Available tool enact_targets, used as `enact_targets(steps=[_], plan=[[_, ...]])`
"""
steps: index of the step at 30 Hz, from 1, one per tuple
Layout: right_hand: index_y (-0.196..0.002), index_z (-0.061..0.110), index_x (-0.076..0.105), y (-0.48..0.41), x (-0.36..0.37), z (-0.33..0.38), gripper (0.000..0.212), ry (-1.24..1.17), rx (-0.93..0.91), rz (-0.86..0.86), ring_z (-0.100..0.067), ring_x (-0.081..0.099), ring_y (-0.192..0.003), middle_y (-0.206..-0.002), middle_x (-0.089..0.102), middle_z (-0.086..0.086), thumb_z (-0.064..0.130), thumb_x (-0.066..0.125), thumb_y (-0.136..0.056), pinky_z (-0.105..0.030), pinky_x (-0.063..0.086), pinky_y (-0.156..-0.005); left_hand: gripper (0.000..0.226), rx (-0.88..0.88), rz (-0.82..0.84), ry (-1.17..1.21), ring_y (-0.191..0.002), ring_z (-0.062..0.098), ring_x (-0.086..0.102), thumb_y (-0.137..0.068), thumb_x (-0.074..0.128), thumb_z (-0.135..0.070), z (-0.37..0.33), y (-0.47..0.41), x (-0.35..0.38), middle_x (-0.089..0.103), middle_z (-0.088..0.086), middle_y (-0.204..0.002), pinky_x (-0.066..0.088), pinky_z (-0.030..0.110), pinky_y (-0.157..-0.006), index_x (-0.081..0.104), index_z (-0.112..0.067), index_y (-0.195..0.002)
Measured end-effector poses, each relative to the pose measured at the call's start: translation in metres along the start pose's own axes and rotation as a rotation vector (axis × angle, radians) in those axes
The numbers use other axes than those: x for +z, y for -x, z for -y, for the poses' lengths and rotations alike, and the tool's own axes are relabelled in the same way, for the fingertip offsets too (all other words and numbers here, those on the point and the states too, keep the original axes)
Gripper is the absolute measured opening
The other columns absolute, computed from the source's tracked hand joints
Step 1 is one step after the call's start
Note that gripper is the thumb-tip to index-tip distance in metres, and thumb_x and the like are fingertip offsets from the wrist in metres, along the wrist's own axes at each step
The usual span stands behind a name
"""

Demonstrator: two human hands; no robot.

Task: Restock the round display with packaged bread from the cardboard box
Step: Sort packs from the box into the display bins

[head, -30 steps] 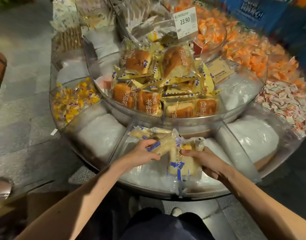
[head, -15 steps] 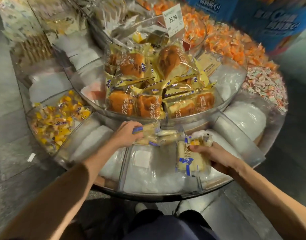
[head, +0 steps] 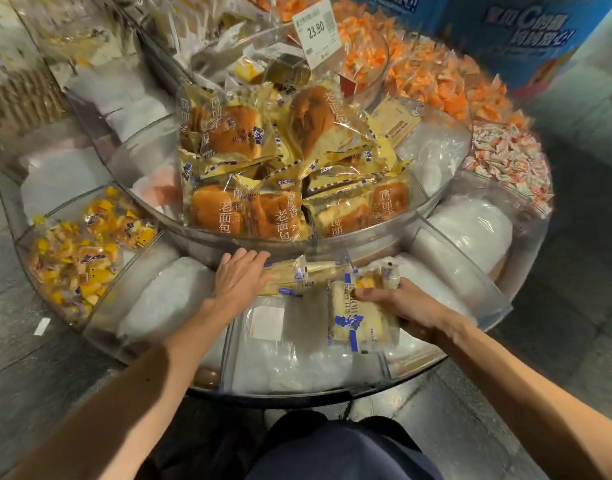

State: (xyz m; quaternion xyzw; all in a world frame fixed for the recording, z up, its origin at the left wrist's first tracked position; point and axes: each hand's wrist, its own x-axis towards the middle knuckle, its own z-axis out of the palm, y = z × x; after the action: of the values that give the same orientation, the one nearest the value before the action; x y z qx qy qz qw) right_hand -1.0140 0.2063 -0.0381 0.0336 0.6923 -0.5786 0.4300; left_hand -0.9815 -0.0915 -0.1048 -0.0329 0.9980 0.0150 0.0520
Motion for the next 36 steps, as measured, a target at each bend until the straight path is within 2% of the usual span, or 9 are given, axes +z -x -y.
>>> enact_targets(steps=[5, 8, 11, 15, 18, 22, 28, 32, 36], plan=[[-0.098, 0.028, 0.076, -0.006, -0.002, 0.004, 0.055, 0.181, 0.011, -0.027, -0.025, 0.04, -0.048, -0.07, 0.062, -0.02, 0.07, 0.081, -0.062, -0.031, 0.033, -0.038, 0.036, -0.149, -0.096, 0.676, -0.1, 0.015, 0.061, -0.093, 0.066, -0.037, -0.026, 0.019, -0.023, 0.064, -0.002, -0.112, 0.049, 0.032, -0.087, 0.063, -0.017, -0.123], [-0.103, 0.025, 0.075, -0.006, 0.008, 0.015, 0.061, 0.24, -0.016, 0.042, -0.026, 0.041, -0.047, -0.086, 0.072, -0.026, 0.071, 0.079, -0.063, -0.024, 0.024, -0.033, 0.042, -0.323, 0.319, 1.276, -0.084, 0.011, 0.065, -0.091, 0.06, -0.052, -0.066, 0.045, -0.06, 0.065, -0.005, -0.102, 0.055, 0.026, -0.073, 0.06, -0.024, -0.122], [-0.117, 0.004, 0.066, -0.006, 0.029, 0.023, 0.034, 0.102, -0.052, 0.102, -0.016, 0.056, -0.037, -0.064, 0.071, -0.006, 0.027, 0.069, -0.092, -0.023, 0.039, -0.034, 0.032, -0.381, 0.593, 1.498, -0.091, 0.017, 0.069, -0.092, 0.067, -0.038, -0.085, 0.067, -0.054, 0.069, -0.002, -0.104, 0.057, 0.036, -0.072, 0.054, -0.024, -0.118], [-0.123, 0.011, 0.062, -0.02, 0.044, 0.01, 0.043, 0.07, 0.001, 0.11, -0.039, 0.07, -0.082, -0.092, 0.076, -0.008, 0.024, 0.078, -0.085, -0.042, 0.057, -0.06, 0.04, -0.451, 0.509, 1.569, -0.089, 0.019, 0.071, -0.088, 0.075, -0.03, -0.068, 0.076, -0.037, 0.073, 0.007, -0.113, 0.049, 0.028, -0.055, 0.058, -0.019, -0.123], [-0.132, -0.002, 0.045, -0.033, 0.044, 0.003, 0.057, -0.082, 0.069, 0.085, -0.031, 0.072, -0.076, -0.108, 0.069, -0.022, 0.0, 0.074, -0.082, -0.036, 0.056, -0.051, 0.038, -0.502, 0.471, 1.584, -0.088, 0.018, 0.07, -0.088, 0.075, -0.026, -0.049, 0.082, -0.038, 0.074, 0.007, -0.112, 0.045, 0.025, -0.052, 0.059, -0.019, -0.122], [-0.116, 0.002, 0.056, -0.033, 0.05, 0.014, 0.027, -0.052, 0.056, 0.072, -0.029, 0.069, -0.08, -0.104, 0.069, -0.021, -0.005, 0.062, -0.091, -0.036, 0.059, -0.063, 0.037, -0.55, 0.449, 1.549, -0.093, 0.024, 0.073, -0.089, 0.075, -0.022, -0.032, 0.091, -0.036, 0.075, 0.006, -0.109, 0.05, 0.027, -0.056, 0.059, -0.019, -0.122], [-0.086, 0.016, 0.06, -0.065, 0.048, 0.039, 0.01, 0.905, -0.322, -0.174, -0.019, 0.058, -0.066, -0.078, 0.063, -0.002, 0.021, 0.067, -0.093, -0.023, 0.043, -0.053, 0.037, -0.591, 0.432, 1.563, -0.096, 0.022, 0.073, -0.092, 0.069, -0.023, -0.016, 0.103, -0.04, 0.075, 0.004, -0.108, 0.05, 0.024, -0.057, 0.057, -0.02, -0.127], [-0.139, 0.012, 0.035, -0.093, 0.052, 0.045, 0.054, 1.352, -0.416, -0.158, -0.029, 0.064, -0.082, -0.101, 0.065, -0.009, 0.024, 0.064, -0.095, -0.04, 0.055, -0.078, 0.043, -0.609, 0.41, 1.597, -0.099, 0.023, 0.072, -0.092, 0.069, -0.024, -0.006, 0.107, -0.041, 0.075, 0.004, -0.109, 0.052, 0.036, -0.074, 0.053, -0.02, -0.131], [-0.131, 0.014, 0.029, -0.103, 0.058, 0.046, 0.036, 1.543, -0.586, -0.247, -0.021, 0.055, -0.072, -0.087, 0.058, -0.004, 0.022, 0.051, -0.103, -0.034, 0.049, -0.067, 0.044, -0.625, 0.394, 1.629, -0.102, 0.024, 0.072, -0.091, 0.07, -0.023, 0.001, 0.109, -0.043, 0.075, 0.004, -0.109, 0.05, 0.05, -0.097, 0.053, -0.02, -0.131]])
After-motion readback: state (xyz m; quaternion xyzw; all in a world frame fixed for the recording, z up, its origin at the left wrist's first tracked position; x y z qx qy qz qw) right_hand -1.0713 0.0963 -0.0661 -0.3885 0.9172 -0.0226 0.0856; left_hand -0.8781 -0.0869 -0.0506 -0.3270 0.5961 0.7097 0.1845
